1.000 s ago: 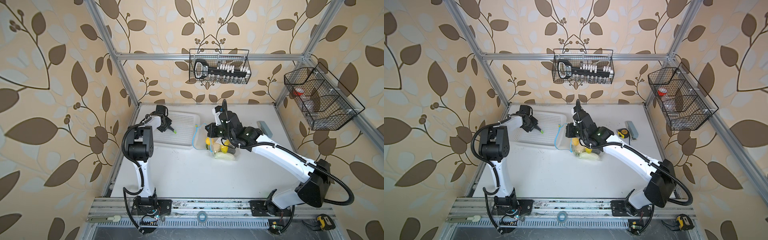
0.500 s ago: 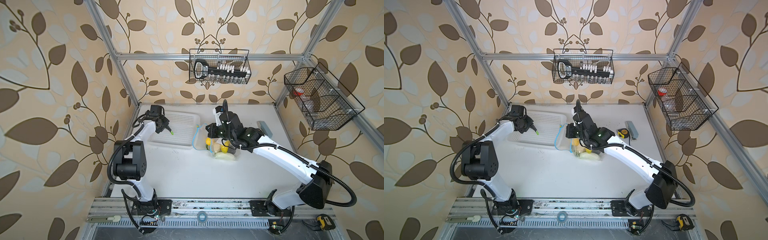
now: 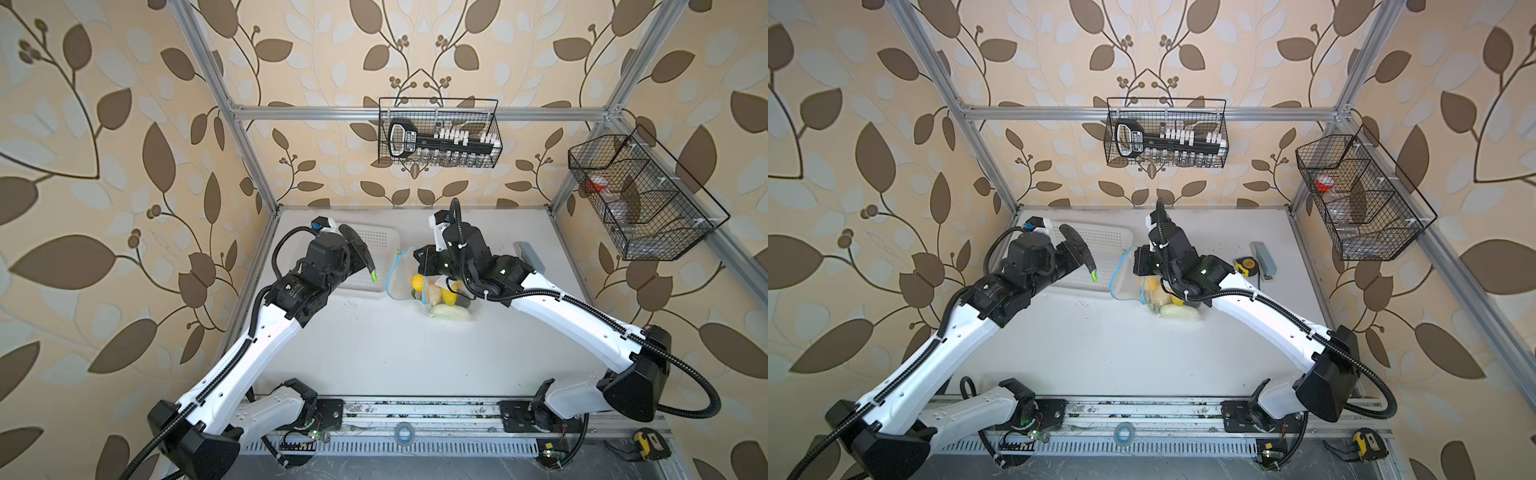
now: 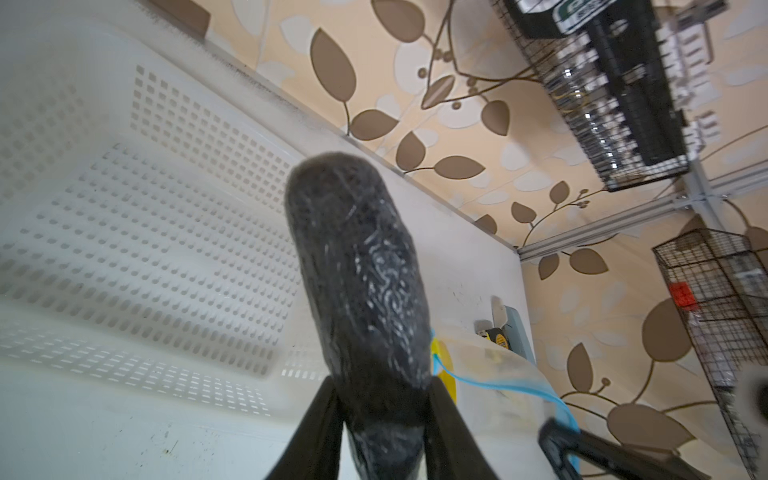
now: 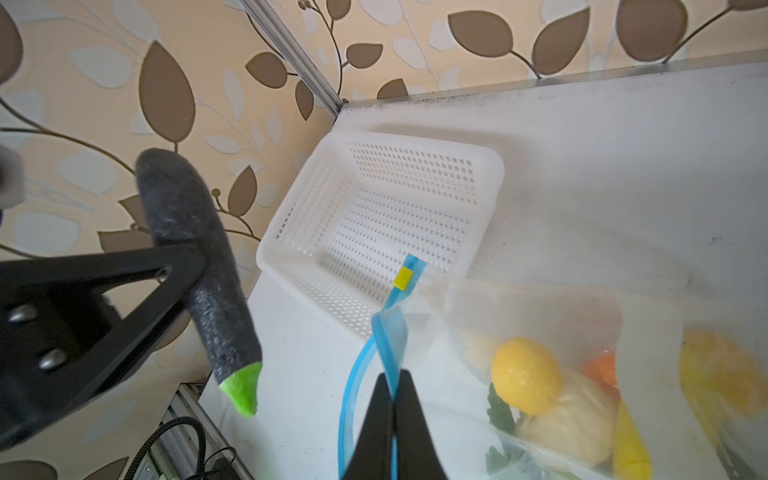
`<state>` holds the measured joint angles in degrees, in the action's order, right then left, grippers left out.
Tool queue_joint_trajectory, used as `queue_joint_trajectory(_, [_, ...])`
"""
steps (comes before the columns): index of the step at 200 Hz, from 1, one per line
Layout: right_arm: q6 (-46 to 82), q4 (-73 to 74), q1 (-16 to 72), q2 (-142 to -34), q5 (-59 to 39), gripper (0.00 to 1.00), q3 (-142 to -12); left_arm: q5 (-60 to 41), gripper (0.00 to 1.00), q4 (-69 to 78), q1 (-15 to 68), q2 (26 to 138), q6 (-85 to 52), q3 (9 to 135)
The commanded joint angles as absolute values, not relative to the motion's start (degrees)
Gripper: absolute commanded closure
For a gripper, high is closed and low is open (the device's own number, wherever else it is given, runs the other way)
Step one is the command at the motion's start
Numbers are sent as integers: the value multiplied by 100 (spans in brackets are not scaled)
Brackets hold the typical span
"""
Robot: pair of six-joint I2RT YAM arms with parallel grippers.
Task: Place the food in the zip-top bag and seal the zipper
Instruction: 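Lift the eggplant with the left gripper and carry it to the bag mouth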
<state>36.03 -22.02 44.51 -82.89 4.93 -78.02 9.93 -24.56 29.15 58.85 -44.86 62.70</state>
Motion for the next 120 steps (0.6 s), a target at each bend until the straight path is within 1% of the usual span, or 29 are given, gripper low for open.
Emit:
queue_joint_trajectory(1, [3652,-2208,4481,-8204,536,100,-7977,1722,72,-2138,3352,5896,-4474,6162])
queue_joint_trajectory(43, [3681,-2250,4482,-8174,534,100,-8041,2288,73,-1843,4212,5973,-4577,6067])
queue_joint_trajectory(90, [3772,-2224,4491,-8253,360,100,-8180,2639,73,-1452,4718,6306,-4514,6058])
queue_joint_trajectory(120, [3772,-2306,4490,-8262,363,100,-8287,2763,71,-1228,4904,6556,-4404,6070])
